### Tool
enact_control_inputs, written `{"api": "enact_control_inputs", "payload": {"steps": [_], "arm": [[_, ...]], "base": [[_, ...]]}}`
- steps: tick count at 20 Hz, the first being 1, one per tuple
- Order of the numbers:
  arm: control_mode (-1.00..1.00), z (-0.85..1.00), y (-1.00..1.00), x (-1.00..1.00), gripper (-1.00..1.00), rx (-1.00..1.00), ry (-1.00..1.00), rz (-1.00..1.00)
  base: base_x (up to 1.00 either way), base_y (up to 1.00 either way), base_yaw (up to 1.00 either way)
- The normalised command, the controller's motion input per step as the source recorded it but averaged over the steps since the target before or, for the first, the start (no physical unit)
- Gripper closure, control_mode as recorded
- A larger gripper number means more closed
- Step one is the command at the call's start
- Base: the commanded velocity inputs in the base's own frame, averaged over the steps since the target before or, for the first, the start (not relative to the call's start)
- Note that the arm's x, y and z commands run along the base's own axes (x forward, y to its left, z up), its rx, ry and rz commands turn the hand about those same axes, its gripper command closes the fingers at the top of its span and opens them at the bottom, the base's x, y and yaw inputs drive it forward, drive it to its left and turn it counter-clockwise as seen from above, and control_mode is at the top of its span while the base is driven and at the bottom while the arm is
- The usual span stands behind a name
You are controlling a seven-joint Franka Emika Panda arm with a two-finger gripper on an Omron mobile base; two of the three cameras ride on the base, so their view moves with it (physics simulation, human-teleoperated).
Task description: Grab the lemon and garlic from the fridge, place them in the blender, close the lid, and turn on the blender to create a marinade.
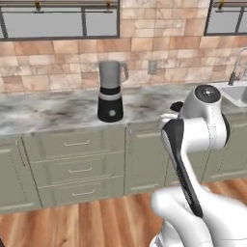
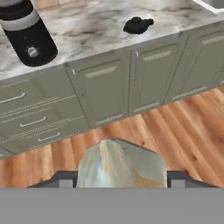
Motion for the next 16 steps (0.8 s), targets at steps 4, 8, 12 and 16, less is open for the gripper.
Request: {"api": "enact_control_inputs", "payload": {"steps": [4,8,12,16], "arm": [[1.0,0.0,0.0,0.0,1.0,0.0,0.0,0.0],[1.0,0.0,0.0,0.0,1.0,0.0,0.0,0.0],[1.0,0.0,0.0,0.0,1.0,0.0,0.0,0.0],[1.0,0.0,0.0,0.0,1.0,0.0,0.0,0.0]], "base": [[1.0,-0.34,-0.27],[0.95,-0.64,-0.08],[0.85,-0.37,0.03],[0.47,-0.39,0.2]]}}
